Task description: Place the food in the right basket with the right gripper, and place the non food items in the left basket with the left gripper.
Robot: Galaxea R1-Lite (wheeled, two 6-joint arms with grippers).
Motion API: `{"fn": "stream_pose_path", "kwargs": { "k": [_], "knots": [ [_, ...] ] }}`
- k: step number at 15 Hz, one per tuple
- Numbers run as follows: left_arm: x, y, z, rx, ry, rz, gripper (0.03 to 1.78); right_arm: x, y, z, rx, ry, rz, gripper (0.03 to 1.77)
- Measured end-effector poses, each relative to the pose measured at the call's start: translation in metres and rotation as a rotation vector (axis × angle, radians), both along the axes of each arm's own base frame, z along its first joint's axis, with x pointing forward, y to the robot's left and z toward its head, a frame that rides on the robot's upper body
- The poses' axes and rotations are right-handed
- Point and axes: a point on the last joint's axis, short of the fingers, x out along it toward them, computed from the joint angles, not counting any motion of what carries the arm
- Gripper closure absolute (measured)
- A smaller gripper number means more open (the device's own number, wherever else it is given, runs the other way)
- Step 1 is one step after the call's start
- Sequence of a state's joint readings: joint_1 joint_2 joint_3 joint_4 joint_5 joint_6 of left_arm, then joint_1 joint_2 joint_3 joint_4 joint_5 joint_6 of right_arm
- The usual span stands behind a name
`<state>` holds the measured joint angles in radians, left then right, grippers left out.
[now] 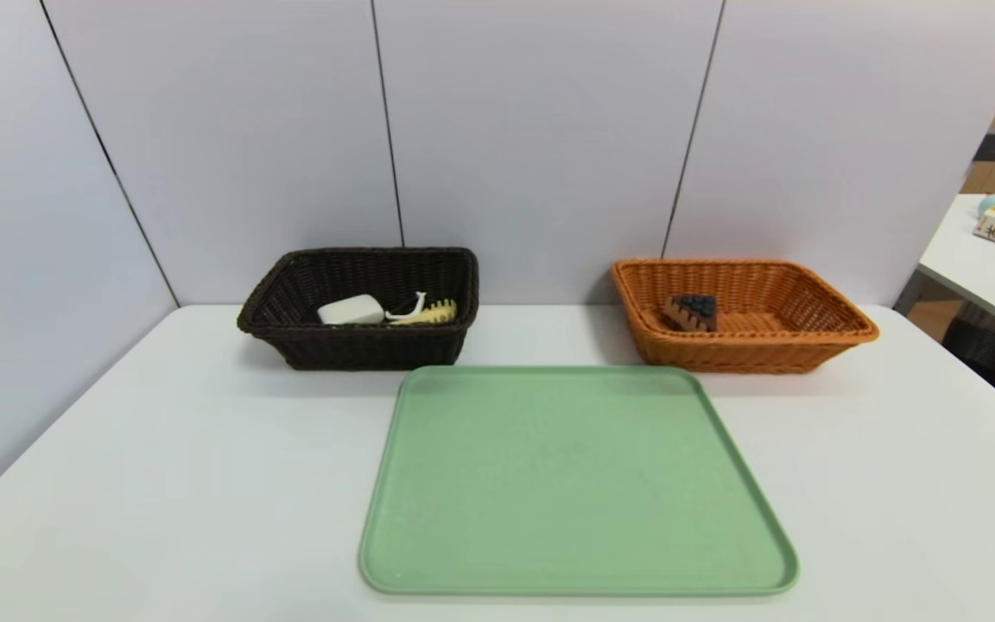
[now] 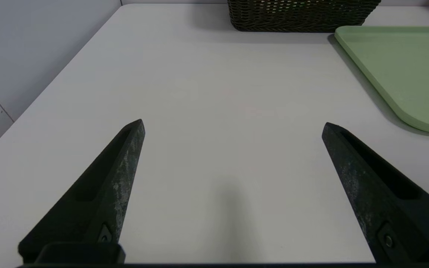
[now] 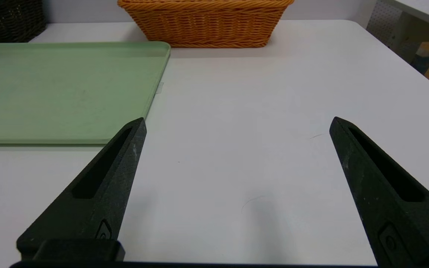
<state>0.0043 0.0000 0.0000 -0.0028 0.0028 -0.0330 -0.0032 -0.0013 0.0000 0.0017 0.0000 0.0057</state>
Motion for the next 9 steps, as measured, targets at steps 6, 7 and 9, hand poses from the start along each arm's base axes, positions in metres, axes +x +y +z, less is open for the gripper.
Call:
{"fn": "stream_pose_path", "kwargs": {
  "k": [6, 7, 9],
  "knots": [
    [0.0000, 0.0000, 0.0000, 0.001, 0.000, 0.000, 0.12, 0.0000, 0.0000, 0.0000, 0.000, 0.000, -0.001, 0.10],
    [0.0000, 0.0000, 0.0000, 0.001, 0.000, 0.000, 0.12, 0.0000, 0.0000, 0.0001, 0.000, -0.001, -0.001, 0.10],
    [0.0000, 0.0000, 0.0000, 0.003, 0.000, 0.000, 0.12, 0.0000, 0.0000, 0.0000, 0.000, 0.000, -0.001, 0.10]
  ]
}}
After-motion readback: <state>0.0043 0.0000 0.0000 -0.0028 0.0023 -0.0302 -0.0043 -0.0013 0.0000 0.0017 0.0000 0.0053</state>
